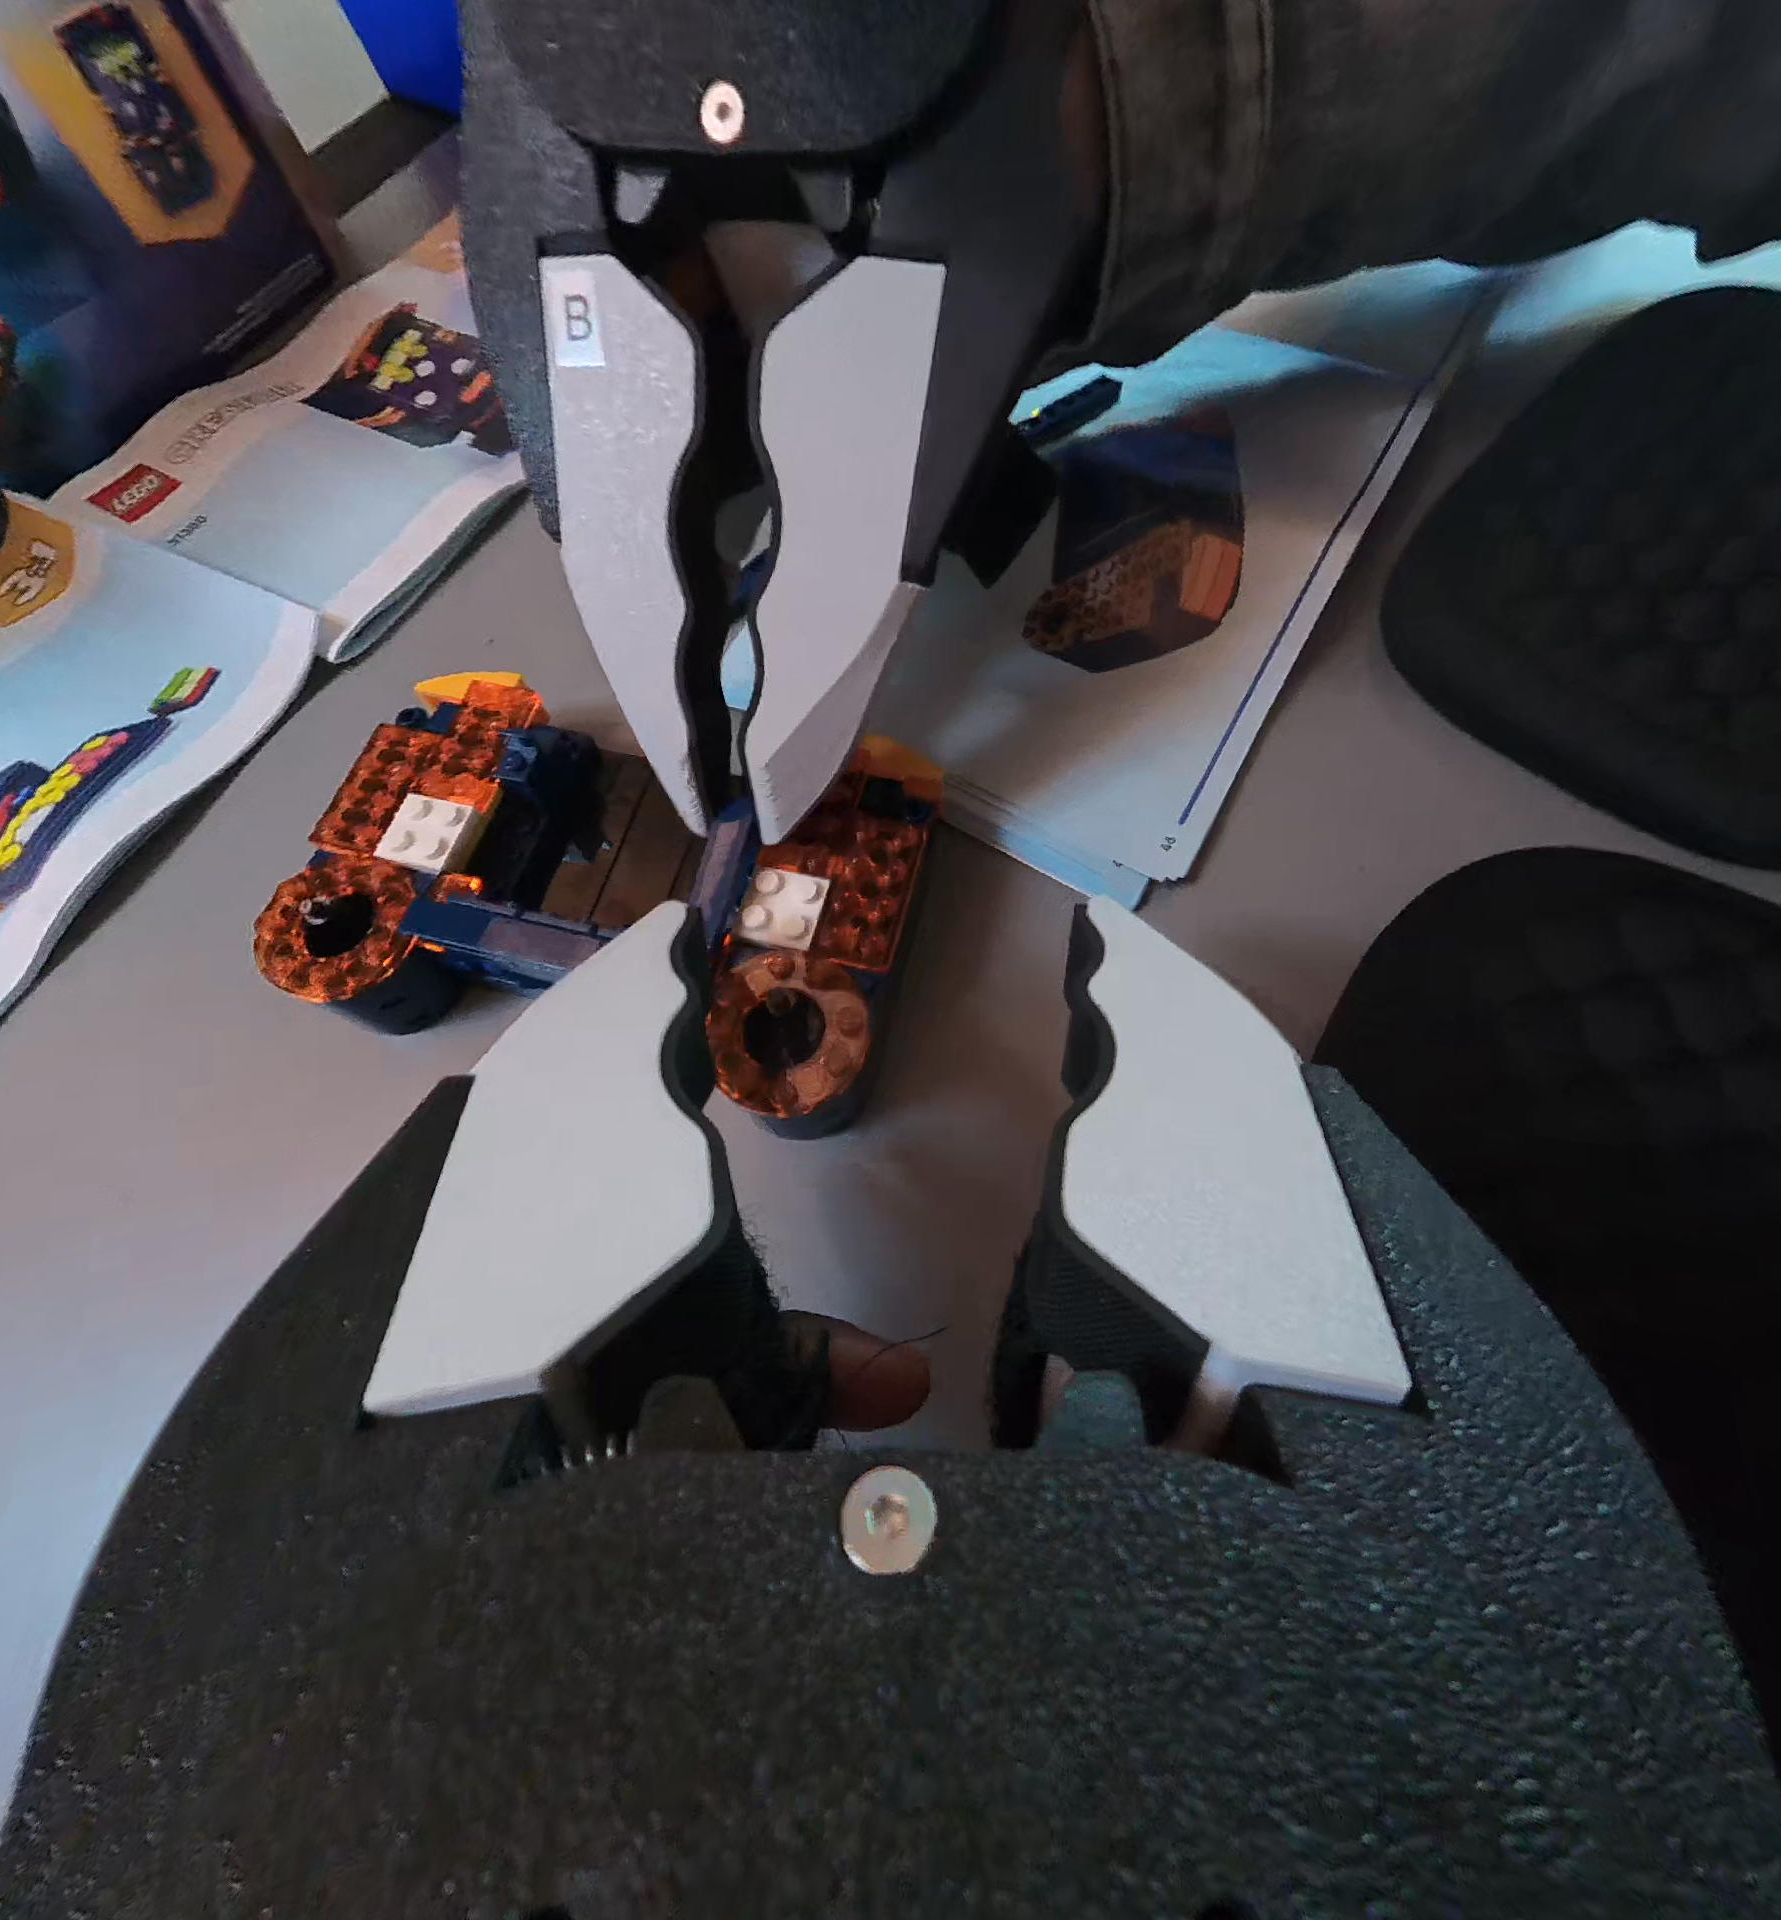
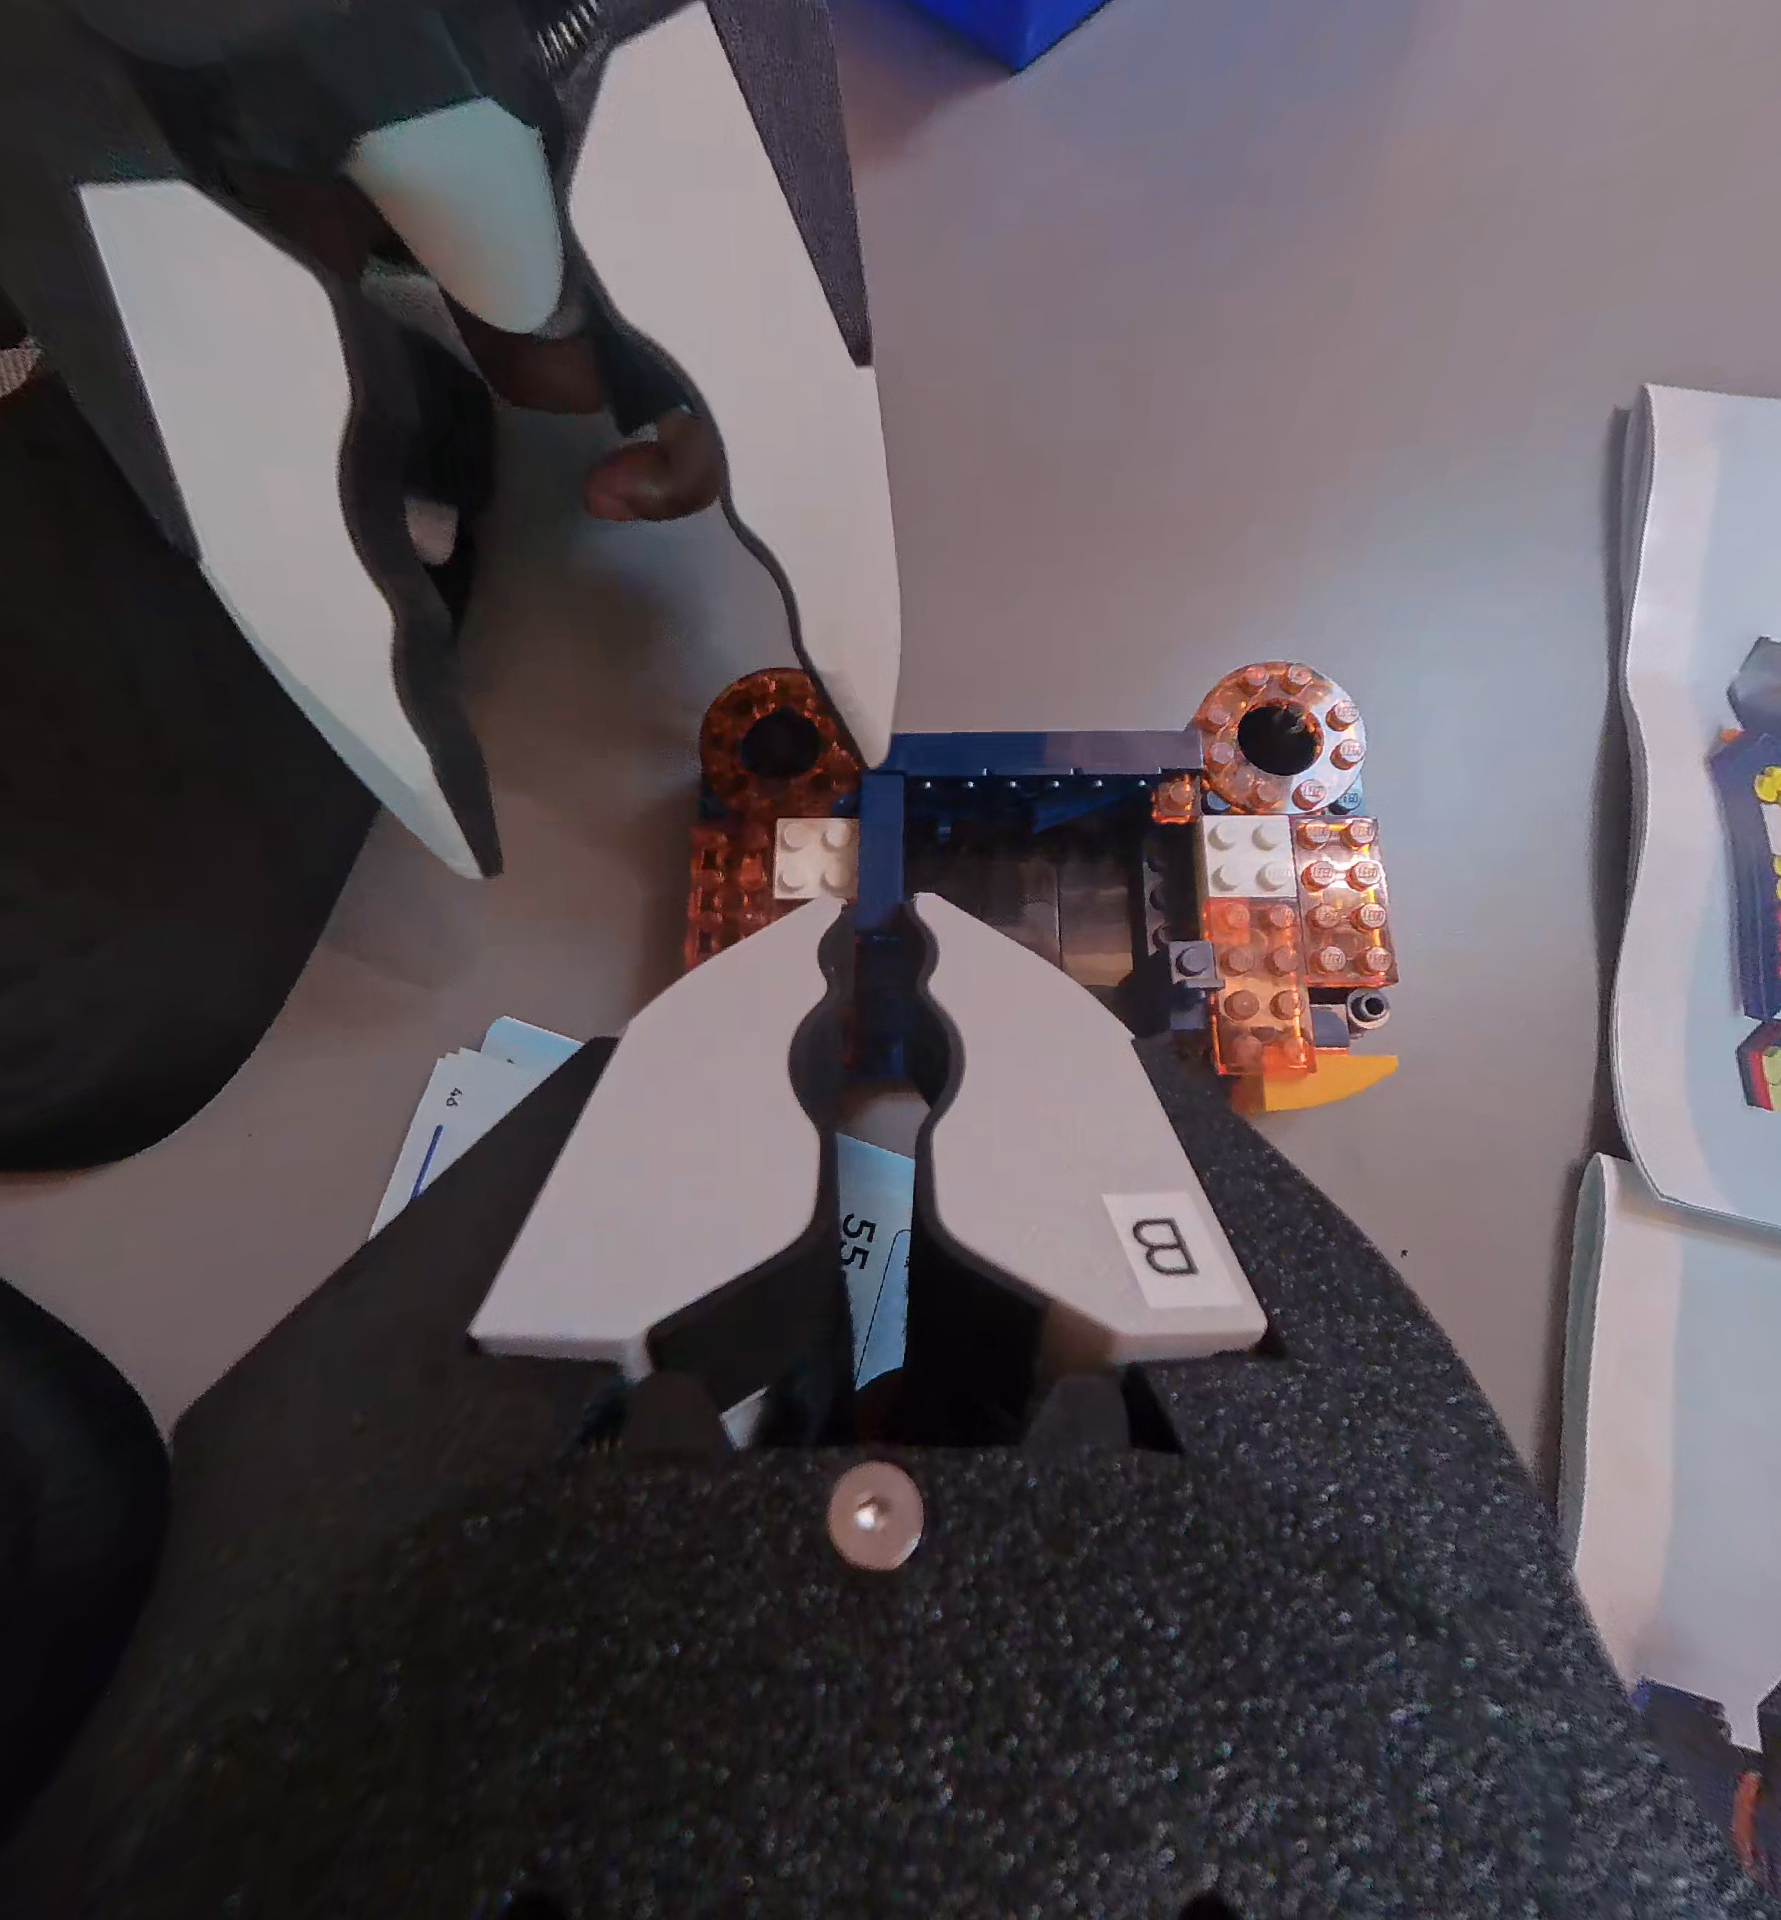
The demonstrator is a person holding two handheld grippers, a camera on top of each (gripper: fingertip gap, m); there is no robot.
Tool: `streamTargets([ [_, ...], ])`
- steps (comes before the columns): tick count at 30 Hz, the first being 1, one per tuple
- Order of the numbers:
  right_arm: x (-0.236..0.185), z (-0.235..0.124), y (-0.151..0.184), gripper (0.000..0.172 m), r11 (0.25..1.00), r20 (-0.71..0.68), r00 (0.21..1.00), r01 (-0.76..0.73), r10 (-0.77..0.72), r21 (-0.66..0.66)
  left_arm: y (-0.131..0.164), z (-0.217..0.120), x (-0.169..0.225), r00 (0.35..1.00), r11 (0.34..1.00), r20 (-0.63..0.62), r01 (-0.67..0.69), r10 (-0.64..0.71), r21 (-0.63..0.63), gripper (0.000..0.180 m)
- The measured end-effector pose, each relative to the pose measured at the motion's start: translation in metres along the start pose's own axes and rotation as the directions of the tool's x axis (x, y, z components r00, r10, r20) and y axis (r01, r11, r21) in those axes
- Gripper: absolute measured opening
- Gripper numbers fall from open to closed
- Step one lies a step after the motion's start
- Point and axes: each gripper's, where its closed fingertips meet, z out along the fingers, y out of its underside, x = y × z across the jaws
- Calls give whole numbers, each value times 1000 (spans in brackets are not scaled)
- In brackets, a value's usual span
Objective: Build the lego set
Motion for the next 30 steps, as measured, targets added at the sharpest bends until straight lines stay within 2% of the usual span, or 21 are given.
streamTargets([
  [6, -1, 0, 0, 8, 1000, 18, 1000, -11, 12, -9, 0, 6, 2, 999, 999, -40, -26, 25, -22, 69],
  [13, -1, 2, -1, 8, 999, 45, 999, -31, 31, -11, 4, 6, -2, 1000, 999, -25, -11, 11, -34, 69],
  [16, -6, -1, 0, 21, 999, 94, 994, -46, 47, -11, 5, 6, -2, 1000, 1000, -24, -12, 11, -29, 68],
  [20, -11, -20, -1, 31, 994, 139, 987, -87, 78, 59, 5, 6, -2, 1000, 1000, -23, -7, 6, -25, 68],
  [26, -7, -39, 3, 28, 983, 102, 987, -135, 123, 121, 5, 6, -2, 1000, 1000, -29, -1, 1, -9, 68],
  [30, -1, -33, 1, 18, 977, 87, 984, -168, 158, 128, 4, 6, -3, 999, 1000, -35, 9, -9, 6, 67],
])
